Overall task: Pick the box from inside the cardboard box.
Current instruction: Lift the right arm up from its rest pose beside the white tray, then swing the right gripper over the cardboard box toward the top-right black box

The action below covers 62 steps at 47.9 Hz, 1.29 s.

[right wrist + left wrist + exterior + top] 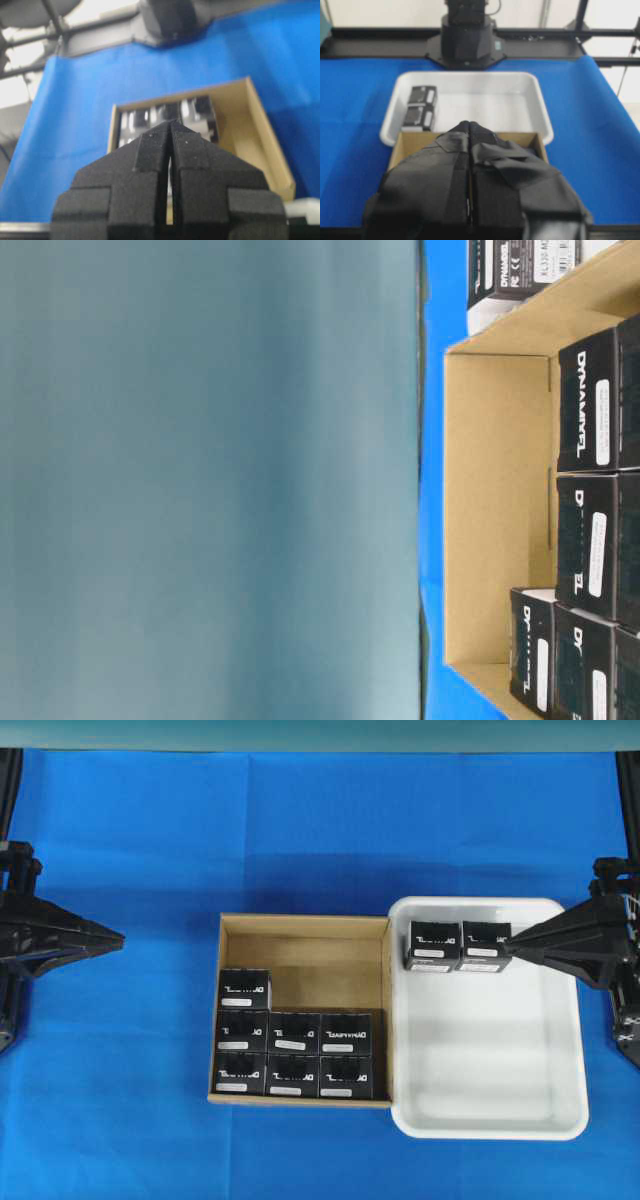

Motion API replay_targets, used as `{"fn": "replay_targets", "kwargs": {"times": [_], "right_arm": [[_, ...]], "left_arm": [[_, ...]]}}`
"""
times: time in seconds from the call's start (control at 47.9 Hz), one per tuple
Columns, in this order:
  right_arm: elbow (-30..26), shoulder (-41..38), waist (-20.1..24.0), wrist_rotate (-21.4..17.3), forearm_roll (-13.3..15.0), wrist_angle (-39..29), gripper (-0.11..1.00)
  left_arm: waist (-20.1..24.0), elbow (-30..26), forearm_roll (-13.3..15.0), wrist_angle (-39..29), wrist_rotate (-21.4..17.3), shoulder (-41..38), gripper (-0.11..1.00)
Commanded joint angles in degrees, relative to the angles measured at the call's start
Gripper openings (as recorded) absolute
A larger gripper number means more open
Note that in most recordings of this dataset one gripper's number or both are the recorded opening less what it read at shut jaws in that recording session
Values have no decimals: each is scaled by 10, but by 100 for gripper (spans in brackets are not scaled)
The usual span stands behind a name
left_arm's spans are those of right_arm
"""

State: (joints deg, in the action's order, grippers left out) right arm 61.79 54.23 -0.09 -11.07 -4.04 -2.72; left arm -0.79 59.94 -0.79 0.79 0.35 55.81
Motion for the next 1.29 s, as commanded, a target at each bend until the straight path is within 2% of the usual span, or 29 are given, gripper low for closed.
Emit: {"fn": "replay_targets", "kwargs": {"times": [0.0,0.146,0.355,0.689,0.961,1.128,1.274], "right_arm": [[-27,-11,0,-9,-2,-33,2],[-56,-29,0,-28,-2,-83,2],[-100,-67,-3,-30,-2,-153,2],[-185,-167,-3,-27,-2,-273,2],[-279,-286,-3,-20,-2,-356,2],[-352,-369,-3,6,0,-412,2],[-432,-444,-8,54,1,-475,3]], "left_arm": [[-5,-25,-1,-9,-2,-4,-5],[-9,-37,-1,-13,-4,-1,-5],[-10,-42,-1,-27,2,1,-5],[-10,-104,-1,-140,4,-11,-5],[-10,-119,-1,-233,4,-11,-5],[-10,-120,-1,-258,4,-14,-5],[-10,-120,-1,-267,3,-14,-5]]}}
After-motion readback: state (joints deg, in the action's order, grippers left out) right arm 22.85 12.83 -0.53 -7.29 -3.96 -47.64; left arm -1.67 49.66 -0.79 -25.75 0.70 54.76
